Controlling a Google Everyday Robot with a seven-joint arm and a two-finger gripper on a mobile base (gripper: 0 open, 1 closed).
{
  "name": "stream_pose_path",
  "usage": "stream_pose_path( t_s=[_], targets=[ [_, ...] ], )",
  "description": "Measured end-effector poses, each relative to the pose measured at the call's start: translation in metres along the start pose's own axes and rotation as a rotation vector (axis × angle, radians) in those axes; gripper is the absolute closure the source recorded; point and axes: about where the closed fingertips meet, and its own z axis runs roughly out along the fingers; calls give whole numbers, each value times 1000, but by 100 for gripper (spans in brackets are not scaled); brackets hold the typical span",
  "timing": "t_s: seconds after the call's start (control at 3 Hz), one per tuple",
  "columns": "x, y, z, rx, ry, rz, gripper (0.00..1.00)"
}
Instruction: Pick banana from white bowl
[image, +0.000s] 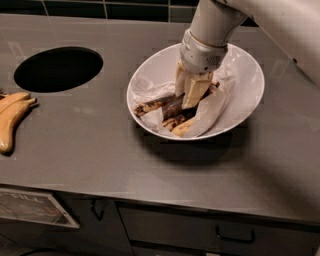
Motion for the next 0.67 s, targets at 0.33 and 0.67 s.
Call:
stream_pose_path(
  t_s=[0.33,0.67],
  targets=[
    [0,0,0,0,0,0,100],
    [-8,2,-12,37,25,2,100]
  ],
)
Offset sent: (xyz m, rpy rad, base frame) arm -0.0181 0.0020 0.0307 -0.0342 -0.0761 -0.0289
